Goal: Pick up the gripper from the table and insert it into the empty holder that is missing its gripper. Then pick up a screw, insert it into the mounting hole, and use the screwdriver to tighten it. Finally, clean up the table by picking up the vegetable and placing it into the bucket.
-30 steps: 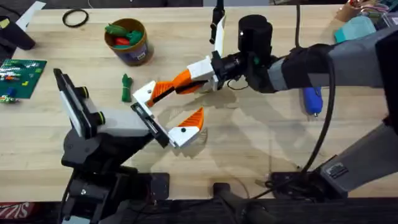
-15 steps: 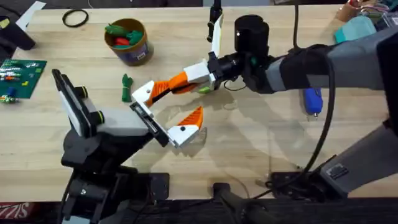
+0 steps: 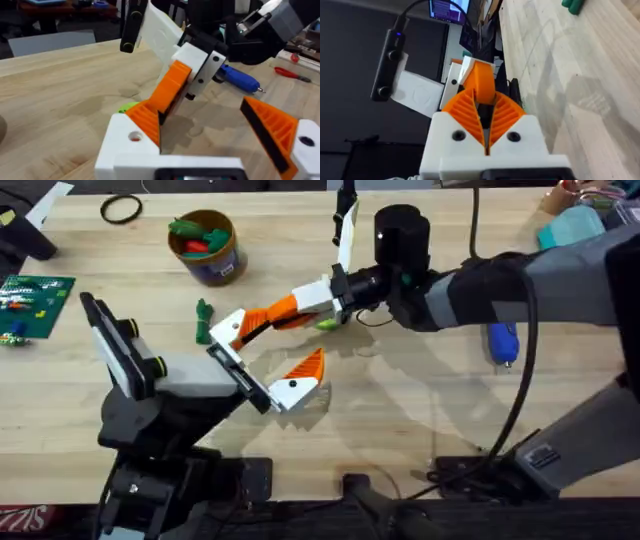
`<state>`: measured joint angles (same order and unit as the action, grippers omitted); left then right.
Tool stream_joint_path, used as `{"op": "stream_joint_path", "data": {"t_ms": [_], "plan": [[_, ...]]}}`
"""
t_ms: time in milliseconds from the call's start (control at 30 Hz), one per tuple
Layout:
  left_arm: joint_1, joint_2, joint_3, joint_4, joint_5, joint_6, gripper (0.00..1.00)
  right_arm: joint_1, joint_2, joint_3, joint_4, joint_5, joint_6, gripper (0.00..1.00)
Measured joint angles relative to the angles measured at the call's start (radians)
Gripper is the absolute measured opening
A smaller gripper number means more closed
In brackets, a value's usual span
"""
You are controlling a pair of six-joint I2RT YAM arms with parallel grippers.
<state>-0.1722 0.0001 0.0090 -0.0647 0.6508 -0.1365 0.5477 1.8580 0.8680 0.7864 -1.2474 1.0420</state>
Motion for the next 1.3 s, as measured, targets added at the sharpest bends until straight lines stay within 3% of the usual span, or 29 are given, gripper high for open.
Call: {"op": "stream_joint_path", "data": {"t_ms": [233, 400, 767, 1033, 1233, 1300], "plan": [[0.000, 0.000, 0.000, 0.000, -0.001, -0.003, 0.986, 0.001, 0.000, 0.000, 0.000, 0.002, 0.000, 0.014], [0.000, 0.000, 0.000, 0.001, -0.001, 0.001, 0.987, 0.002, 0.000, 0.000, -0.008, 0.020, -0.004, 0.281], [-0.001, 0.000, 0.000, 0.001, 0.013, 0.009, 0.986, 0.013, 0.000, 0.000, -0.014, 0.035, -0.004, 0.462], [-0.002, 0.000, 0.000, 0.001, 0.023, 0.010, 0.986, 0.007, 0.000, 0.000, -0.016, 0.036, -0.003, 0.803], [-0.002, 0.000, 0.000, 0.001, 0.030, 0.010, 0.986, -0.031, 0.000, 0.000, -0.016, 0.036, 0.004, 0.976], [-0.002, 0.000, 0.000, 0.001, 0.031, 0.010, 0.986, -0.044, 0.000, 0.000, -0.016, 0.038, 0.005, 0.992]]}}
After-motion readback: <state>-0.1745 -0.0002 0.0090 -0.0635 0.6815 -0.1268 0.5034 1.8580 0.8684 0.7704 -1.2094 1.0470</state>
